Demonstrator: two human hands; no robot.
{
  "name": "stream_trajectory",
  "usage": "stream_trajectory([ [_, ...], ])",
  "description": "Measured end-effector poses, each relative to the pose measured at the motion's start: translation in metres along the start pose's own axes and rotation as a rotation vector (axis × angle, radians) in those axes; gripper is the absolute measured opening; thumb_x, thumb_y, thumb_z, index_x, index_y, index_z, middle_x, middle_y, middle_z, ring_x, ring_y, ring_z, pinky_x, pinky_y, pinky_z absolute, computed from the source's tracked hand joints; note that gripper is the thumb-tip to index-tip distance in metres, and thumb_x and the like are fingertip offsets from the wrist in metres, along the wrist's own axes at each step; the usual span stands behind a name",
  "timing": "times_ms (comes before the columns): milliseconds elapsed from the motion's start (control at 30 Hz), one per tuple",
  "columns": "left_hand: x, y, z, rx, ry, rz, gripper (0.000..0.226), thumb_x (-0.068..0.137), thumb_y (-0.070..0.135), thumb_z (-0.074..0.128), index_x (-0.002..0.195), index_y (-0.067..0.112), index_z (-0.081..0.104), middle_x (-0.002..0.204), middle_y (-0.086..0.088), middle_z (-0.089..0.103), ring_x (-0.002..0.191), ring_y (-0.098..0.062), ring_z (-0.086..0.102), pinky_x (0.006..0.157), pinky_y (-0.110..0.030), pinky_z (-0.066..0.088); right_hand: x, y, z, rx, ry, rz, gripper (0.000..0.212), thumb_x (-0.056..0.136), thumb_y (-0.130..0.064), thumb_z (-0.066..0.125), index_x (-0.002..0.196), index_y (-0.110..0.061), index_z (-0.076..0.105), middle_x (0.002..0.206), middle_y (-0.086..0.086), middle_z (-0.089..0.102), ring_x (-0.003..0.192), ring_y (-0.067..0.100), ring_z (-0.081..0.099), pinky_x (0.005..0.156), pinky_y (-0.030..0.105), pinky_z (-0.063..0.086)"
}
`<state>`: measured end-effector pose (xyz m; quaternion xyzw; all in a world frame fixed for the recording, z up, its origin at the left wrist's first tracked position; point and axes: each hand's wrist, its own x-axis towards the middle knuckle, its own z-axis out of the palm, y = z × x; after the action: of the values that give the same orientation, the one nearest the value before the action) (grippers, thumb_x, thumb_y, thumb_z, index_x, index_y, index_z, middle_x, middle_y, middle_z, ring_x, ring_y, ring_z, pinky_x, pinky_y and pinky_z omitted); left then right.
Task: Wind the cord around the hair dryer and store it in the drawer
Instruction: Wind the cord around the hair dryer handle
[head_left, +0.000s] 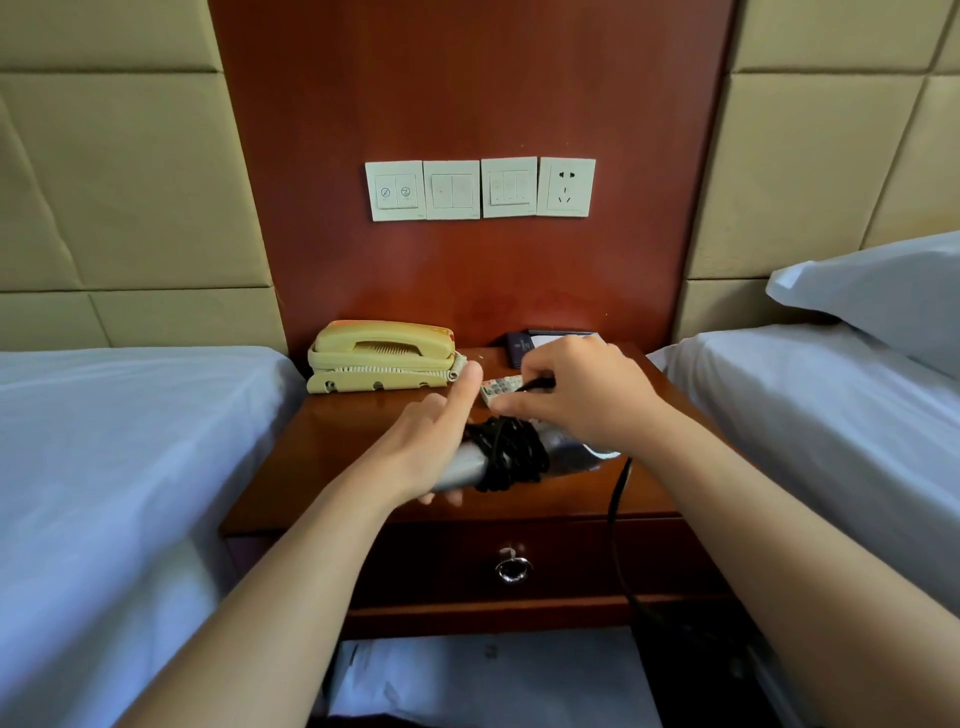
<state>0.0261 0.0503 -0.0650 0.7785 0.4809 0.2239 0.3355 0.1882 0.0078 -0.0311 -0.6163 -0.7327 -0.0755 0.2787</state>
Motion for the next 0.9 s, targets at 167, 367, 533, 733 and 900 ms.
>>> stream_trajectory([
  [167,-0.009,0.008,0.001,0.06,-0.114,0.161,0.103,0.067,0.083,0.022,0.086,-0.01,0.063,0.055,-0.016,0.061,0.032,-0.011,0.055,0.039,-0.023,0.037,0.0,-0.002,-0.001,0.109,-0.027,-0.018,0.043,0.075,-0.044,0.069,0.048,-0.025,0.041,0.047,-0.006,0.042,0.051,0.011,0.039,0.051,0.031,0.029],
  [367,-0.006,0.01,0.006,0.202,-0.05,0.225,0.049,0.093,0.047,0.041,0.091,0.003,0.062,0.065,-0.022,0.067,0.044,-0.024,0.064,0.037,-0.025,0.044,0.0,0.004,0.004,0.222,-0.008,-0.036,0.043,0.076,-0.049,0.069,0.052,-0.02,0.047,0.046,-0.004,0.041,0.05,0.012,0.04,0.054,0.031,0.034],
  [533,-0.005,0.009,0.007,0.229,-0.032,0.263,0.049,0.099,0.035,0.032,0.062,0.006,0.046,0.048,-0.009,0.047,0.041,-0.018,0.061,0.041,-0.026,0.043,0.001,0.012,-0.002,0.298,-0.107,-0.026,0.036,0.081,-0.042,0.066,0.064,-0.011,0.058,0.041,-0.008,0.038,0.041,0.003,0.039,0.042,0.014,0.029],
  [733,-0.005,0.009,0.005,0.283,-0.018,0.296,0.015,0.1,0.033,0.032,0.094,0.023,0.041,0.064,0.002,0.04,0.046,-0.008,0.035,0.044,-0.018,0.031,0.0,0.032,-0.002,0.407,-0.279,0.069,0.034,0.089,-0.038,0.057,0.06,-0.02,0.055,0.034,-0.016,0.041,0.036,0.001,0.039,0.04,0.008,0.029],
  [900,-0.006,0.005,0.004,0.227,-0.028,0.362,0.013,0.1,0.032,0.032,0.096,0.027,0.043,0.059,0.002,0.037,0.052,-0.014,0.032,0.054,-0.03,0.028,0.0,0.051,-0.005,0.408,-0.325,0.127,0.028,0.088,-0.039,0.058,0.07,-0.017,0.061,0.041,-0.012,0.043,0.04,0.002,0.037,0.041,0.011,0.029],
])
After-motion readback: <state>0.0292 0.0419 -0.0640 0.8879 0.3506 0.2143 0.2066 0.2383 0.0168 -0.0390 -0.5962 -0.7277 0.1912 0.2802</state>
